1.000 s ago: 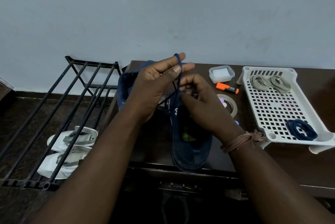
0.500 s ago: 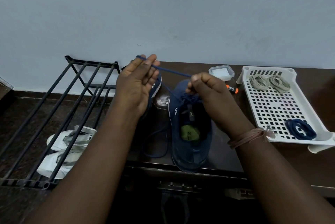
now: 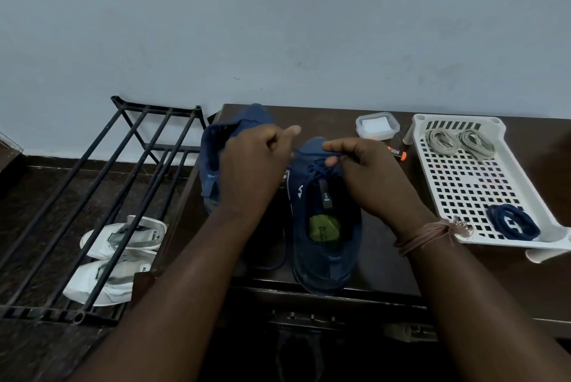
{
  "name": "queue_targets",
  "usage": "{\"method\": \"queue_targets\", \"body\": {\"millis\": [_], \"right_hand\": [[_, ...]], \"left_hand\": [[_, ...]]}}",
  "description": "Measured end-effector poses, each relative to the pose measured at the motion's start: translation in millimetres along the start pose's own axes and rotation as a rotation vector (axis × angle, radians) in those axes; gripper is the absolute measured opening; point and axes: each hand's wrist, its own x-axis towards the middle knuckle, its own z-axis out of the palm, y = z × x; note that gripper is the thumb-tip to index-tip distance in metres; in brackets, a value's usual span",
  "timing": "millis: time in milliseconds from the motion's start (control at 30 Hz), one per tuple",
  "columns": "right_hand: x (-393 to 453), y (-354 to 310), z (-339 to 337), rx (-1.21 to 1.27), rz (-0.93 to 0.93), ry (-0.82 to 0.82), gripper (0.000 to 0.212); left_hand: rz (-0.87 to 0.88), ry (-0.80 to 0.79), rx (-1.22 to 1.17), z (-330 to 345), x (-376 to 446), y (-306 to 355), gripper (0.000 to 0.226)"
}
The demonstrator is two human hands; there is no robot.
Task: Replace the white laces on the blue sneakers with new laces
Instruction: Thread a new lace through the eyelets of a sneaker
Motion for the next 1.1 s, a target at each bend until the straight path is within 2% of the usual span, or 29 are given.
{"method": "queue_targets", "body": {"millis": [33,133,200,267,367,433,533,667,833,967,1033,1100], "right_hand": [[-0.8,-0.9,0.8,0.002,-0.042,-0.011,0.035],[-3.9,-1.2,0.2,0.053,-0.083,-0.025,0.019],[-4.7,-1.2,-1.8,0.094,-0.047,-0.008,0.012],[-4.6,-1.6,-4.9,0.091,-0.034,0.02,0.013],[-4.8,-4.1,-7.9,0.063,-0.037,0.037,0.005],[-5.1,-3.9,-7.5,0.066,-0.031,0.024,0.006],[-5.2,-5.2,-4.8,0.077,-0.027,-0.005,0.004],[-7.7,-9.7,-8.1,0.05,-0.008,0.016,0.015],[-22.2,-21.4,-14.2,-0.235,0.125,-0.129,0.024],[-30.6,-23.8,8.3,-0.693,0.039,-0.177,0.023],[-30.8,-24.5,17.0,-0.768,0.029,-0.186,0.017],[-29.9,-24.5,21.4,-0.786,0.046,-0.168,0.021]], "left_hand": [[0.109,-0.039,-0.023,1.1,1.1,2.8,0.023],[0.349,-0.225,0.001,6.2,3.7,4.2,0.033],[0.342,-0.279,-0.014,6.4,2.5,1.2,0.024],[0.314,-0.2,0.014,6.0,3.7,-4.2,0.017],[0.248,-0.124,0.04,2.0,8.5,-6.7,0.011],[0.217,-0.172,0.021,1.5,7.8,-8.3,0.012],[0.311,-0.298,0.047,4.7,2.8,-6.5,0.031],[0.292,-0.289,0.003,8.0,-0.2,-0.3,0.016],[0.071,-0.197,-0.048,9.7,-9.4,12.9,0.013],[0.067,-0.312,0.046,18.3,-15.8,14.6,0.012],[0.051,-0.359,0.138,21.2,-18.0,12.1,0.013],[0.072,-0.364,0.268,21.1,-19.7,12.1,0.013]]}}
